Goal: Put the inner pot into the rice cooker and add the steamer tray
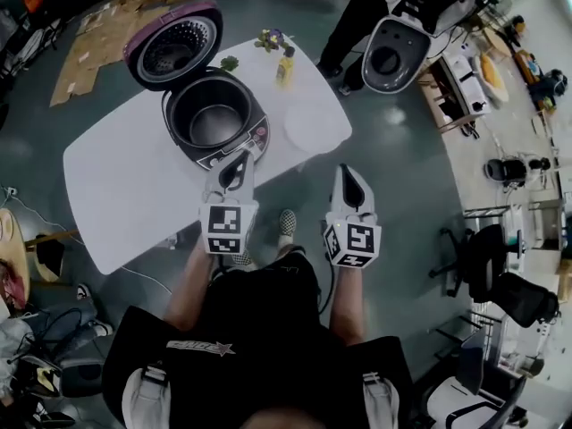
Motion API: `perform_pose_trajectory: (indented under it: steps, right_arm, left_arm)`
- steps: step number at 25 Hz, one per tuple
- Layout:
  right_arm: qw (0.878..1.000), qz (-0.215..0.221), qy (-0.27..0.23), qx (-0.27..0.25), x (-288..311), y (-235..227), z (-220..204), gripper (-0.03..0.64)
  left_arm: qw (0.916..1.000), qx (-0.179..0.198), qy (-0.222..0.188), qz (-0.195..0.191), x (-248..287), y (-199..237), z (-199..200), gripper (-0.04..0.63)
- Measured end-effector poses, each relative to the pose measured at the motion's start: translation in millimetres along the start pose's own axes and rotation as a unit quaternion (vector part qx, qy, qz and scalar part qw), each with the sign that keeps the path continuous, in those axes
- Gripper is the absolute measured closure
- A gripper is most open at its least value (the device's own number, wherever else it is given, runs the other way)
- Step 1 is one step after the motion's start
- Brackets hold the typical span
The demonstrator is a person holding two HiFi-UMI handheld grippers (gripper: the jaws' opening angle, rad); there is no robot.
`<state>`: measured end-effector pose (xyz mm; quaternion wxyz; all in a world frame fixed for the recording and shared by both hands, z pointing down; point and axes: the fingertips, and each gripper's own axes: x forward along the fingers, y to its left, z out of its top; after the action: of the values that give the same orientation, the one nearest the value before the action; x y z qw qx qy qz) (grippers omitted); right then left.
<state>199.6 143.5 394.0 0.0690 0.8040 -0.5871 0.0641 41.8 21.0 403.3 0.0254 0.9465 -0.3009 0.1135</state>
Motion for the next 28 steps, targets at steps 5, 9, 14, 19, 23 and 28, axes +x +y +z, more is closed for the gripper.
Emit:
perform_pose_trajectory:
  steps: [5,9,14,19,23,28]
  right_arm:
    - [1.000,-0.013,-0.001,0.006,6.7,-48.1,-2.3,0.611]
    - [1.000,-0.007,0.001,0.008,21.4,-85.2,-4.3,0.611]
    - [1.000,0.008,0.019,0.016,48.9,-125.2,-16.0,0.611]
    - [0.999,0.026,0.035,0.019,80.8,-152.8,-30.2,0.611]
    - [0.998,0.034,0.058,0.014,107.5,-168.0,-46.9,0.588]
    - [0.991,0.077,0.103,0.022,140.4,-169.6,-81.7,0.476]
  left_arm:
    - [0.9999,0.004,0.006,-0.014,36.0,-34.1,7.1,0.584]
    - [0.9999,0.003,0.006,-0.014,68.5,-58.1,16.4,0.584]
    - [0.9998,-0.001,0.022,-0.001,108.2,-77.1,15.5,0.584]
    - [0.9985,-0.014,0.047,0.023,145.2,-82.3,0.8,0.583]
    - [0.9952,-0.052,0.076,0.034,172.4,-84.5,-18.9,0.548]
    - [0.9894,-0.076,0.117,0.041,196.9,-86.8,-49.5,0.421]
